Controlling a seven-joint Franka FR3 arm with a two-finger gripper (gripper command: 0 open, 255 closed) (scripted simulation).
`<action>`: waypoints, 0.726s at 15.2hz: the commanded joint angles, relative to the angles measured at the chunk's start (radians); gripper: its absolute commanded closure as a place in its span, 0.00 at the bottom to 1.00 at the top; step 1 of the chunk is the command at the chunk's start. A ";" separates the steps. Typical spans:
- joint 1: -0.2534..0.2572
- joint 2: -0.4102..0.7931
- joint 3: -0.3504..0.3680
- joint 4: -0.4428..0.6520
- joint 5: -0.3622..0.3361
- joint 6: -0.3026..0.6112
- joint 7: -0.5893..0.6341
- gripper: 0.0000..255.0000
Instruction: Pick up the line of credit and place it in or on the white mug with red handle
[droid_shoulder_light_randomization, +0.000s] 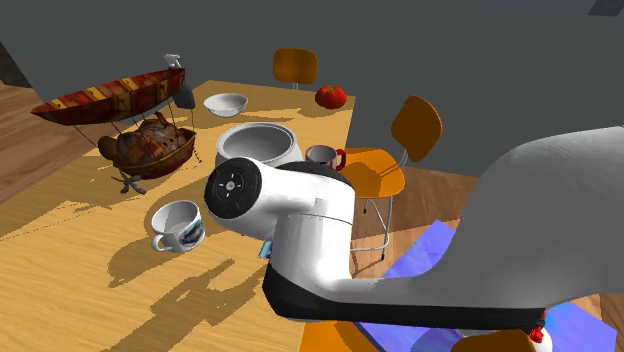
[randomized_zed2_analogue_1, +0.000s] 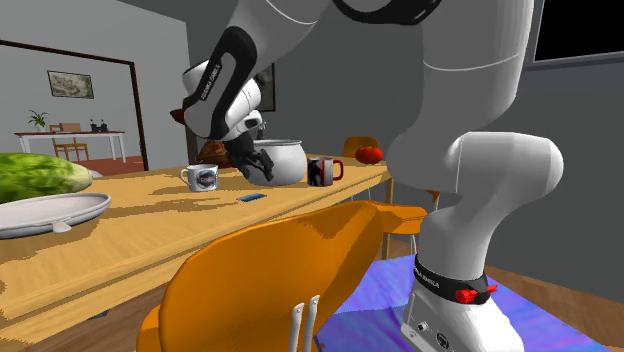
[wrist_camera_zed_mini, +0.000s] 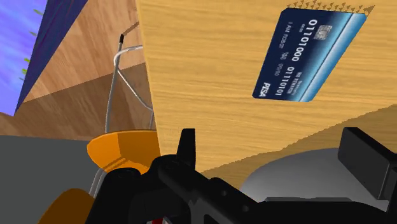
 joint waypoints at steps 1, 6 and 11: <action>-0.163 -0.056 0.142 0.092 0.030 -0.006 0.060 0.00; -0.219 -0.088 0.185 0.083 0.057 0.040 0.055 0.00; -0.253 -0.099 0.214 0.063 0.068 0.084 0.047 0.00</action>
